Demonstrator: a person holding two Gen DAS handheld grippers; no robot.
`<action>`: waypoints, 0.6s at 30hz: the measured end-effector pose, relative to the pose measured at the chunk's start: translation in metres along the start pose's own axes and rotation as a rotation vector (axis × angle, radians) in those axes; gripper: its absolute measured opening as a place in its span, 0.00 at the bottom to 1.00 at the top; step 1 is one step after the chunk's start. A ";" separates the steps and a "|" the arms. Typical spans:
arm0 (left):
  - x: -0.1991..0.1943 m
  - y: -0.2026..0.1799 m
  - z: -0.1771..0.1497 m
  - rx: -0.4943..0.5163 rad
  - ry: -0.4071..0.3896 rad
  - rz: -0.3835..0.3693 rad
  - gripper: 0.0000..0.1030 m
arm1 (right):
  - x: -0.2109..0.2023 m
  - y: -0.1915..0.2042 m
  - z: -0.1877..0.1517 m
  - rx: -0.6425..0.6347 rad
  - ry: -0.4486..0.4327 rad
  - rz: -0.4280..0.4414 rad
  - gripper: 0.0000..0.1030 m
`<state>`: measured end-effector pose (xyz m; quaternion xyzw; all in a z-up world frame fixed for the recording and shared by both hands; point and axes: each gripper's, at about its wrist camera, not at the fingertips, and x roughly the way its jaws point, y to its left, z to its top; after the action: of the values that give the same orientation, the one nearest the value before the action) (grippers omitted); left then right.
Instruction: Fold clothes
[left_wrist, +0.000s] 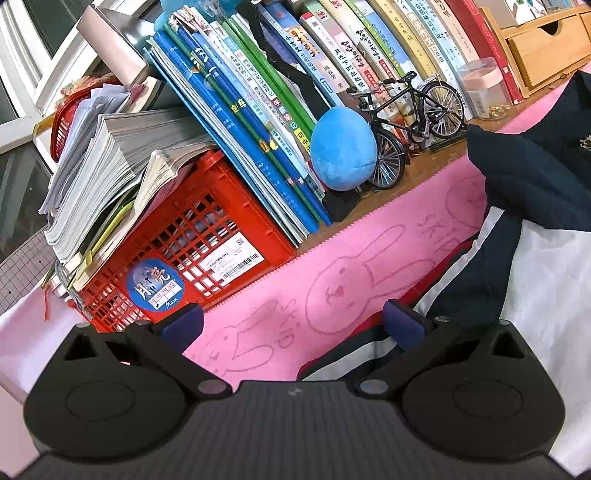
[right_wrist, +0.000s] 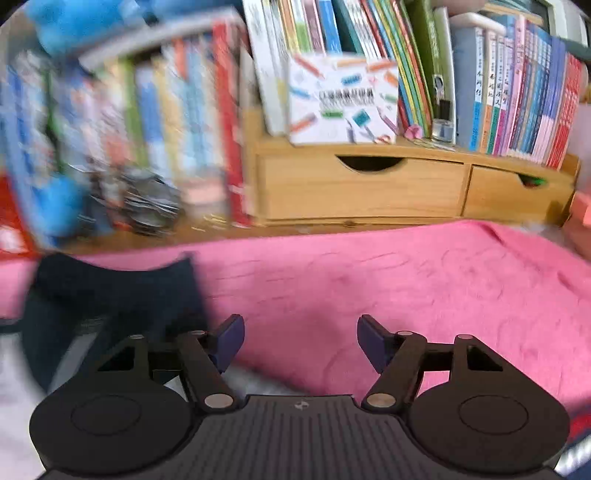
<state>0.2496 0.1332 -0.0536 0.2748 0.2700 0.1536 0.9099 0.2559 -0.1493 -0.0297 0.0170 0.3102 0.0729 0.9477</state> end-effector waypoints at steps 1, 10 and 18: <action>0.001 0.001 0.000 -0.005 0.002 -0.006 1.00 | -0.017 0.009 -0.006 -0.028 -0.003 0.045 0.66; 0.002 0.001 0.001 -0.005 -0.001 -0.009 1.00 | -0.018 0.067 -0.035 -0.206 0.056 0.125 0.48; 0.006 0.008 0.002 -0.046 0.014 -0.044 1.00 | 0.062 0.028 0.023 -0.001 0.078 -0.003 0.57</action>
<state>0.2542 0.1413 -0.0504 0.2469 0.2789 0.1418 0.9172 0.3154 -0.1122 -0.0453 0.0133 0.3470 0.0724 0.9350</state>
